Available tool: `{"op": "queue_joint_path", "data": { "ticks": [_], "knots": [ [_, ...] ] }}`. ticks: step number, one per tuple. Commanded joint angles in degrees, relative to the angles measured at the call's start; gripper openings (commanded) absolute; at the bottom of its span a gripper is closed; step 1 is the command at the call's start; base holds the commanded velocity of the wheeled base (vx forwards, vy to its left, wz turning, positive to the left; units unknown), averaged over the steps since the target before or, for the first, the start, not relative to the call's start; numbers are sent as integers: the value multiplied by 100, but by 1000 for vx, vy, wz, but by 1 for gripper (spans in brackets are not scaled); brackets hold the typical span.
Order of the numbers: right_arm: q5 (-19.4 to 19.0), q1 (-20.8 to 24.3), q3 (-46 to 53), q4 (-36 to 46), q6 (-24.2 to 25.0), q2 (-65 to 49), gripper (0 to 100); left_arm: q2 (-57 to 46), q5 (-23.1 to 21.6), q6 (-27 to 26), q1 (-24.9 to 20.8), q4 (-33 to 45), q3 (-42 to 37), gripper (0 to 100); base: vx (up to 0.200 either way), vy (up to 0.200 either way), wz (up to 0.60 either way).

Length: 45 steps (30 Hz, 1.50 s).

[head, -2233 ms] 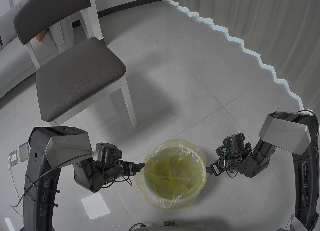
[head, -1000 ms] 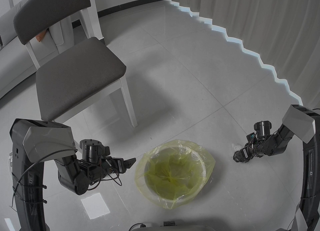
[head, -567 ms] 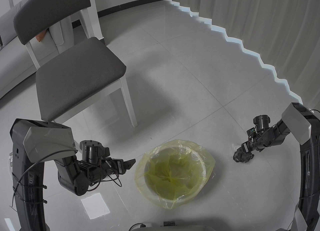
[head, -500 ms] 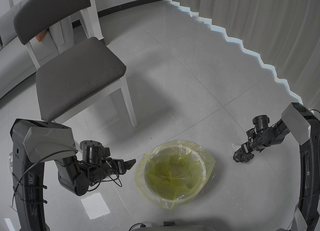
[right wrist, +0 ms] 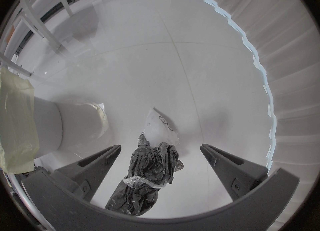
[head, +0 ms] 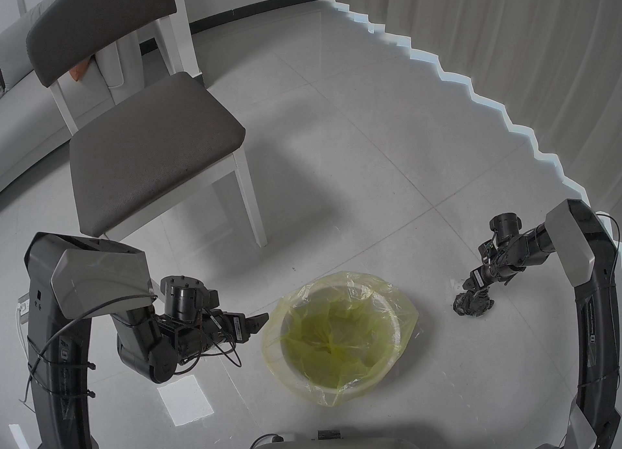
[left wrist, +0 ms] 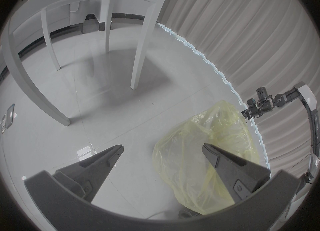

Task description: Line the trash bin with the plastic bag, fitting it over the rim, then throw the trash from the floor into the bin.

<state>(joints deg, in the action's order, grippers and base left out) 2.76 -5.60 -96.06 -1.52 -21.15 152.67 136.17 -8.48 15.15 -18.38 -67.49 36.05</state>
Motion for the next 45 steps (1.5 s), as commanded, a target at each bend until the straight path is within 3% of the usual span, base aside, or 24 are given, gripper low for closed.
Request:
{"op": "queue_joint_path", "data": {
  "ticks": [1,6,24,25,37,45],
  "knots": [
    [-12,-64,-334,258,-91,210,100,68,31,-4,-25,-1,34,100,0,0,0],
    [6,-108,-809,680,-100,483,100,120,49,-4,-113,-1,69,100,0,0,0],
    [32,-56,-1081,1022,-47,702,100,156,137,5,-113,-1,131,100,0,0,0],
    [41,-56,-1099,1049,-47,702,0,147,137,5,-104,-10,122,100,0,0,0],
    [41,-56,-1415,1805,-73,632,0,6,154,5,28,-10,16,100,0,0,0],
    [6,-38,-774,2139,-56,-467,0,-170,154,23,107,-19,-80,100,0,0,0]
  ]
}}
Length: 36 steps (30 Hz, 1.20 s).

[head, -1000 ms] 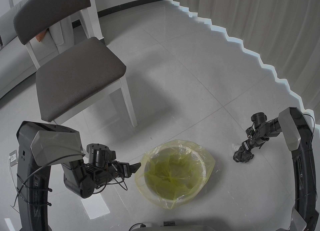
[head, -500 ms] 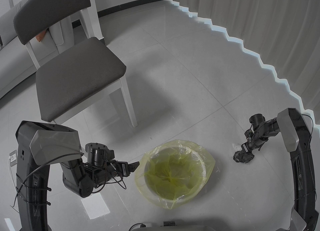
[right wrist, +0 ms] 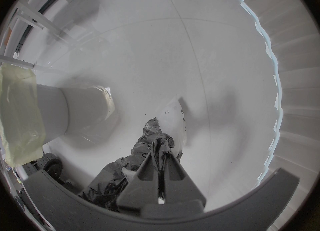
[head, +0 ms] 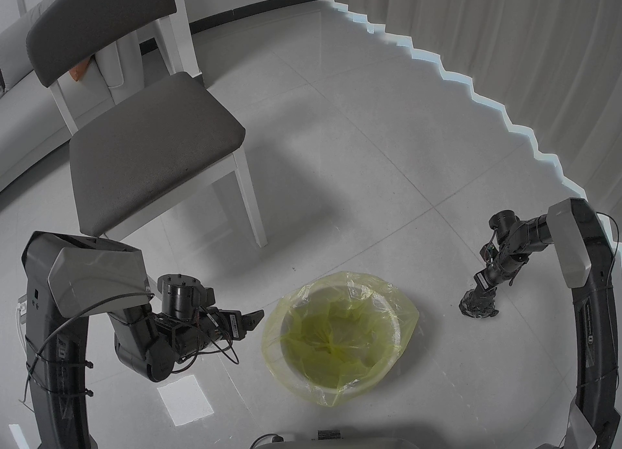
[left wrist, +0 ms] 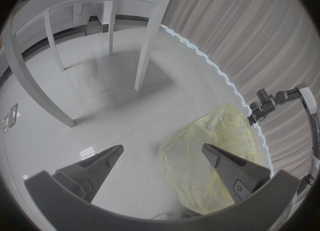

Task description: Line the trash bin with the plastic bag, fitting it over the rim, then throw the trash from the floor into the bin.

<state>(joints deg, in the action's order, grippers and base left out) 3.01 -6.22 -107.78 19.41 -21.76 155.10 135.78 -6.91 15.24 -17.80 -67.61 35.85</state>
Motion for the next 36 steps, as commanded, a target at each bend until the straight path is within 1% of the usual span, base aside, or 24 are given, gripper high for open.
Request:
{"op": "queue_joint_path", "data": {
  "ticks": [1,2,6,9,11,13,15,16,18,19,20,21,22,26,30,32,33,36],
  "knots": [
    [-20,24,398,46,5,-709,0,-131,-3,14,48,-7,-61,100,0,0,0],
    [-64,86,908,37,5,-1421,0,-219,-3,32,75,-121,-166,100,0,0,0],
    [-90,270,1514,28,14,-2239,0,-254,-12,23,136,-455,-333,100,0,0,0],
    [-134,622,2085,19,14,-3205,0,-289,-3,32,171,-719,-492,100,0,0,0],
    [-275,903,2384,2,31,-3742,0,-315,-3,41,215,-842,-562,100,0,0,0],
    [-354,1263,2692,-104,40,-4243,0,-350,6,32,224,-1017,-641,100,0,0,0],
    [-371,1729,3008,-253,102,-4708,0,-429,50,32,242,-1220,-782,100,0,0,0],
    [-363,1764,3026,-262,111,-4743,0,-429,50,32,242,-1237,-790,100,0,0,0],
    [-371,2485,3254,-324,365,-5192,0,-509,129,14,294,-1501,-913,100,0,0,0],
    [-371,2740,3272,-315,497,-5271,0,-509,164,5,338,-1589,-940,100,0,0,0],
    [-371,2845,3272,-315,550,-5288,0,-517,173,5,365,-1624,-949,100,0,0,0],
    [-371,3188,3272,-324,735,-5315,0,-526,190,-3,418,-1721,-992,100,0,0,0],
    [-371,3408,3281,-332,831,-5315,0,-544,190,-3,444,-1773,-1054,100,0,0,0],
    [-380,4032,3395,-447,981,-5227,0,-632,190,-3,453,-2002,-1300,100,0,0,0],
    [-433,4445,3676,-772,1051,-4990,0,-684,190,-21,488,-2222,-1362,100,0,0,0],
    [-442,4506,3720,-860,1060,-4946,0,-728,190,-21,497,-2230,-1370,100,0,0,0],
    [-442,4630,3834,-1009,1077,-4831,0,-816,181,-21,523,-2222,-1414,100,0,0,0],
    [-442,4770,3957,-1053,1077,-4779,0,-886,173,-21,567,-2230,-1493,100,0,0,0]
  ]
}}
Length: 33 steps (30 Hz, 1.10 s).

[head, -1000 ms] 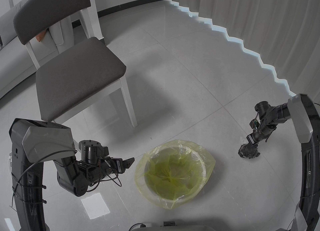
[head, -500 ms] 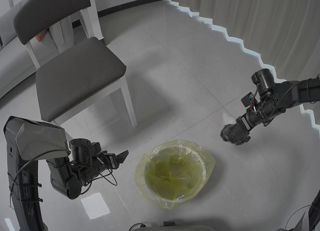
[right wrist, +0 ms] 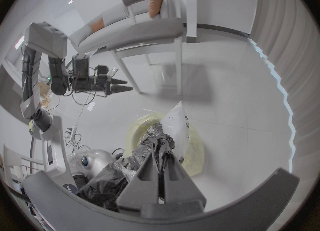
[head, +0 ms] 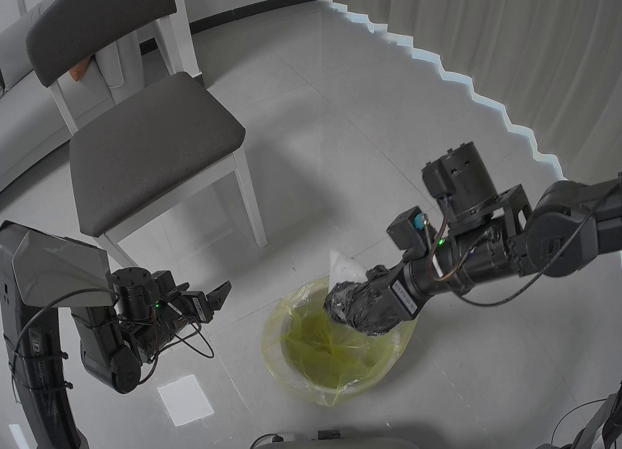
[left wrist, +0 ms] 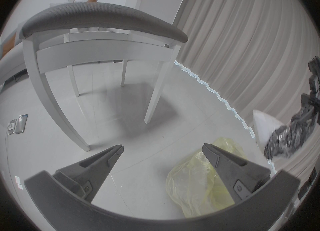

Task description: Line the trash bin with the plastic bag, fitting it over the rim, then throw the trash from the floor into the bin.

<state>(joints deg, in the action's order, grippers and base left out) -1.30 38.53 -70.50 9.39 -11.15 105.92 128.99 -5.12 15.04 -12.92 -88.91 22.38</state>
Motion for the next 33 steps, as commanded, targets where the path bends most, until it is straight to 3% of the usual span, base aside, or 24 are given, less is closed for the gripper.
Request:
{"op": "queue_joint_path", "data": {
  "ticks": [1,14,23,33],
  "knots": [
    [-10,321,256,-51,17,148,0,-216,-7,-1,79,-101,-155,100,0,0,0],
    [-133,357,212,-130,-18,1071,0,-497,-33,7,158,-109,-375,100,0,0,0],
    [-204,75,-438,-148,-45,1967,0,-594,-59,-1,255,-109,-472,100,0,0,0],
    [-247,-57,-210,-121,-89,2161,0,-585,-77,-1,255,-109,-498,100,0,0,0]
  ]
}}
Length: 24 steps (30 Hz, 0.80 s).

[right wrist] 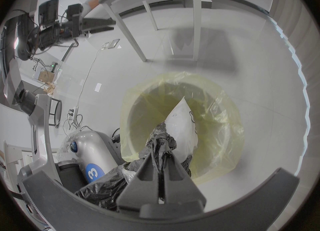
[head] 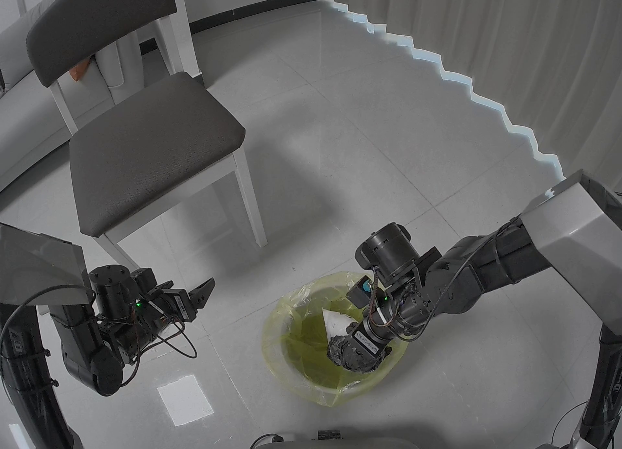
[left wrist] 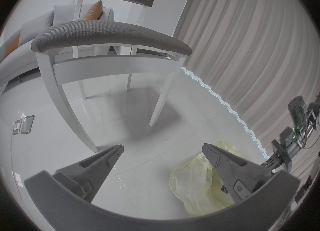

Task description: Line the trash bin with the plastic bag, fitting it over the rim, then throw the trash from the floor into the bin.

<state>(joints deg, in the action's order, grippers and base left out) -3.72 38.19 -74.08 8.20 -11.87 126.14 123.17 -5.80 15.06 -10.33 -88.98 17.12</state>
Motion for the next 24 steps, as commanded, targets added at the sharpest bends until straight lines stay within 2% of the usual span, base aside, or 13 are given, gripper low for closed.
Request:
{"op": "queue_joint_path", "data": {
  "ticks": [1,9,14,24],
  "knots": [
    [-6,-14,219,-12,-78,113,0,-13,-9,-3,-5,-102,29,100,0,0,0],
    [-41,13,-115,-3,-245,254,0,-21,-44,-3,-13,-102,20,100,0,0,0],
    [-41,-40,-722,6,-254,930,0,5,-35,-3,-22,-102,-15,100,0,0,0],
    [-41,-119,-1108,-21,-263,1669,0,40,-26,6,-31,-102,-42,100,0,0,0]
  ]
}}
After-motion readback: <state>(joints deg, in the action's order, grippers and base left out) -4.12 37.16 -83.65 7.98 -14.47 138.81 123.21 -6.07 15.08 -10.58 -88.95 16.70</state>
